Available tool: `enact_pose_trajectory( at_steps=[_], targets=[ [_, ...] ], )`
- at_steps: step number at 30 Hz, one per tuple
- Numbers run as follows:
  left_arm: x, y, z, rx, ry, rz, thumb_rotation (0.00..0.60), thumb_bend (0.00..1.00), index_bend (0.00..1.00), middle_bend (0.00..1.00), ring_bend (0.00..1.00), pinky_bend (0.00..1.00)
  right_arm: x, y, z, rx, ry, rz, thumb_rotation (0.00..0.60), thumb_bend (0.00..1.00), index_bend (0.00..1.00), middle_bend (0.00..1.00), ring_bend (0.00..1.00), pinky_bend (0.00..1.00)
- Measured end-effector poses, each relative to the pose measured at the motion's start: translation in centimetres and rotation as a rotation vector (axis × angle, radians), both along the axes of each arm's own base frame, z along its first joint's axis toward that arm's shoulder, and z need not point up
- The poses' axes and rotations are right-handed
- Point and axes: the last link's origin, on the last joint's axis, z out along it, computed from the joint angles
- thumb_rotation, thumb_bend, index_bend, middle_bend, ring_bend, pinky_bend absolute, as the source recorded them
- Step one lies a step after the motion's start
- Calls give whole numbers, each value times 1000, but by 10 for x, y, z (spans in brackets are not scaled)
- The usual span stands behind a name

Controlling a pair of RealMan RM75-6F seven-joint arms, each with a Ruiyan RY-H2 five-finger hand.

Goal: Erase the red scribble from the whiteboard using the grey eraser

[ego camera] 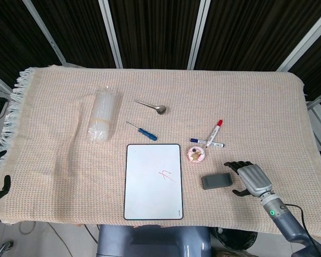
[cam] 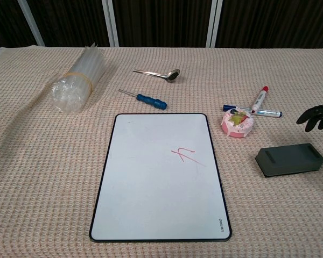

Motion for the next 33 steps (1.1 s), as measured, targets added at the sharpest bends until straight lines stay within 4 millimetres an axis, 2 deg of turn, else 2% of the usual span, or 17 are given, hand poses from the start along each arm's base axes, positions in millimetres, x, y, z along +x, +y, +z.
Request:
enact_pose_trajectory(
  at_steps=[13,18,33],
  targets=[
    [0,0,0,1,-1,-6,600,478,138,6,0,39,16,-5,-23,9,27,42,600,268,301,361,358,405],
    [0,0,0,-1,1,-4,600,478,139,6,0,39,22,-8,-28,9,31,53,600,268,336,378,374,416],
    [0,0,1,1,-1,-4,600,479,143,6,0,39,34,-11,-39,37,57,78,600,304,356,389,386,428]
  ],
)
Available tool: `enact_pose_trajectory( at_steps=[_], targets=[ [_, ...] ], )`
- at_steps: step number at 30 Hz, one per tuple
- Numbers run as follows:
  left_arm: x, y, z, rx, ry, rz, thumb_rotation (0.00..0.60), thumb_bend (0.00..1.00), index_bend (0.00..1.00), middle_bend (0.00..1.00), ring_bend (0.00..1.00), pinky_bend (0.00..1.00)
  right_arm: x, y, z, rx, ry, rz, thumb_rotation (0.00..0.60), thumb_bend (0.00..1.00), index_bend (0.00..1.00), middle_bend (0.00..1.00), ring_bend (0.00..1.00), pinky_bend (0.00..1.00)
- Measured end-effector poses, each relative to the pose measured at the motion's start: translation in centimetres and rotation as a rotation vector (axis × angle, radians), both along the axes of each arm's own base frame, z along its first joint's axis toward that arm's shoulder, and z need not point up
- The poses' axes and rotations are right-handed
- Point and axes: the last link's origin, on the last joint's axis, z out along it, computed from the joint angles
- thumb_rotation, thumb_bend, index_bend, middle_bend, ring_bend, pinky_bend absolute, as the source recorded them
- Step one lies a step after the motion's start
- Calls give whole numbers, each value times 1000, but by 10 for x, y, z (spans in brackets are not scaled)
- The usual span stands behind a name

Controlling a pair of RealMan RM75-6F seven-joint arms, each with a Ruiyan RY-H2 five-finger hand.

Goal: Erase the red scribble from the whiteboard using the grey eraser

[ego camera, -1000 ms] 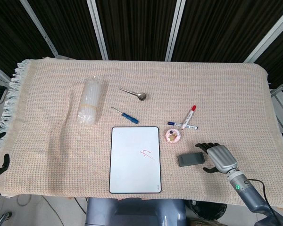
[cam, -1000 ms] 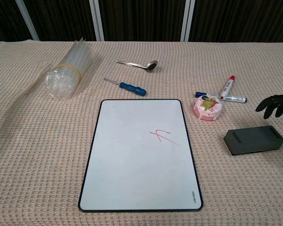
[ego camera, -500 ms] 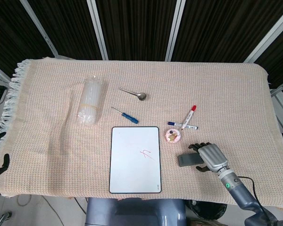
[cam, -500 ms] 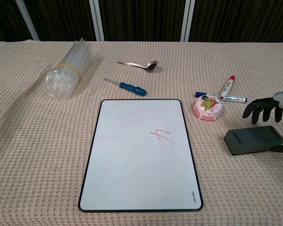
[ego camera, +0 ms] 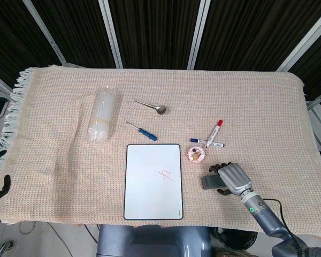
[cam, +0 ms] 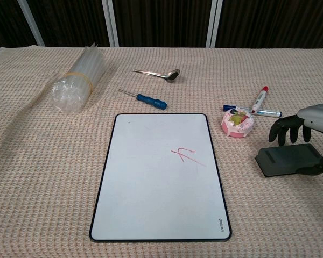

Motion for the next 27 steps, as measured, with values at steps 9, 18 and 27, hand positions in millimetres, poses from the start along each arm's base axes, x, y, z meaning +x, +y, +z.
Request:
enact_pose_trajectory(
  at_steps=[9,18,27],
  targets=[
    [0,0,0,1,-1,1,600,479,143,6,0,42,4,-3,-4,16,2,-11,600,325,368,406,405,445],
    [0,0,1,3,-2,-1,600,479,146,6,0,42,7,-4,-7,27,13,-10,600,403,460,473,460,495],
    [0,0,0,1,-5,0,600,480,151,6,0,43,18,-8,-4,27,-28,-17,600,470,525,487,468,513]
  ],
)
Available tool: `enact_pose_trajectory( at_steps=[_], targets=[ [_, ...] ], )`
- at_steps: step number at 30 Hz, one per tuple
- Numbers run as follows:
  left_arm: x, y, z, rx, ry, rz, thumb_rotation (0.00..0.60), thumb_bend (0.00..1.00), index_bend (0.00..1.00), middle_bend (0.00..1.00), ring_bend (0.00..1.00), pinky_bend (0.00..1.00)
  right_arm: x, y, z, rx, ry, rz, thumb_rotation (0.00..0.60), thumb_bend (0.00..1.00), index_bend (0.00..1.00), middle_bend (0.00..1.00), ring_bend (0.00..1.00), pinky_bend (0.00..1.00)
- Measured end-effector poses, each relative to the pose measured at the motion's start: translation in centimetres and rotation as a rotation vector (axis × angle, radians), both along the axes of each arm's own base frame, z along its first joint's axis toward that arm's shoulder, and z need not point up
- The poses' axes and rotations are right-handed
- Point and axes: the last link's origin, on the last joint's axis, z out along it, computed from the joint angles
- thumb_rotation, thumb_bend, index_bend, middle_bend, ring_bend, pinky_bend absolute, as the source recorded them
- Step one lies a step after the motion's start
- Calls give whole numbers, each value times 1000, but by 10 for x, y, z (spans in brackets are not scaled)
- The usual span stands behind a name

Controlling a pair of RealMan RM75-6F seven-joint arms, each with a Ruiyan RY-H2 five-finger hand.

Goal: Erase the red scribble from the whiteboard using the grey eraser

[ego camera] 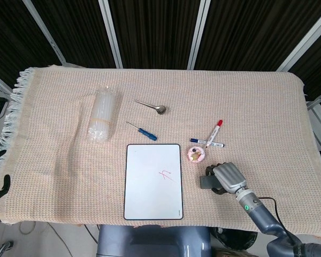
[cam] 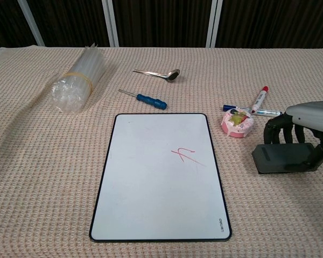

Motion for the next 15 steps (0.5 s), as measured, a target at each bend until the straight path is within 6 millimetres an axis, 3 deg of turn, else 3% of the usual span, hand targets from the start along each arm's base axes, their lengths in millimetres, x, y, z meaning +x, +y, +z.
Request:
enact_pose_trajectory(
  at_steps=[6,15],
  targets=[
    [1,0,0,-2,-5,-2,600,480,151,6,0,44,16,-6,2,-3,-9,41,600,478,536,499,477,525],
    [1,-1,0,-4,-13,-4,600,480,151,6,0,44,58,-19,-2,37,-70,83,600,478,537,500,480,535]
  ],
)
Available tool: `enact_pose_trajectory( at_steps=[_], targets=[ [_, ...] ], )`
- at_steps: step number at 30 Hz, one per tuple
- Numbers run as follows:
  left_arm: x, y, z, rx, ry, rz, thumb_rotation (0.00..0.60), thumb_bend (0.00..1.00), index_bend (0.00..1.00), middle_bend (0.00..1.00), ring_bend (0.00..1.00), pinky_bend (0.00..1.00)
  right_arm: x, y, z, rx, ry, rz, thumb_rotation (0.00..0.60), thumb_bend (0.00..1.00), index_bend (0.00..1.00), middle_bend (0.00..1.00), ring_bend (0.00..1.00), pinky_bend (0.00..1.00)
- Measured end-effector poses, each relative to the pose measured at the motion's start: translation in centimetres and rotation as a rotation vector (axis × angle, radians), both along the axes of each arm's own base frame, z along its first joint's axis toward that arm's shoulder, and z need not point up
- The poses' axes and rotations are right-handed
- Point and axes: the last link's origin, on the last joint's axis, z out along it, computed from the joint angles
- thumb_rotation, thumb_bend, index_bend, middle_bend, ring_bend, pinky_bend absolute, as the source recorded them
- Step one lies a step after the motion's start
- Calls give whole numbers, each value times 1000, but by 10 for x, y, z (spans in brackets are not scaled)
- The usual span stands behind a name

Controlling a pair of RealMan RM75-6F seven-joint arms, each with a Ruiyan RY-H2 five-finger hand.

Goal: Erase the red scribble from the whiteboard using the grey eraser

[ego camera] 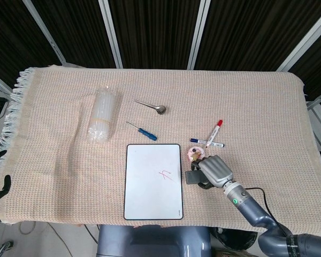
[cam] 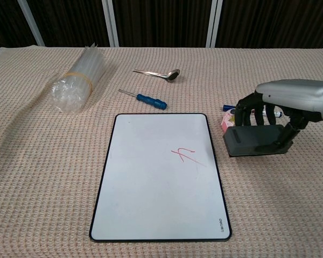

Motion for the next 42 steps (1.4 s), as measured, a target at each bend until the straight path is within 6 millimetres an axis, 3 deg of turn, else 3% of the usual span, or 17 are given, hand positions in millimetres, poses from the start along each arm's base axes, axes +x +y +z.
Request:
enact_pose_trajectory(
  at_steps=[9,22,34,42],
  targets=[
    [1,0,-1,-7,-11,-10,600,483,151,6,0,44,43,-10,-20,68,-49,7,600,479,537,502,491,548],
    [1,0,0,-8,-11,-20,600,488,152,6,0,44,91,-18,-76,65,-54,-4,600,479,537,508,503,560],
    [1,-1,-2,-19,-7,-24,600,488,152,7,0,44,92,-36,-99,-10,13,-34,600,477,545,519,516,564],
    [1,-1,-2,-18,-4,-23,600,488,152,6,0,44,91,-32,-106,-8,17,-25,600,478,550,547,536,581]
  ],
)
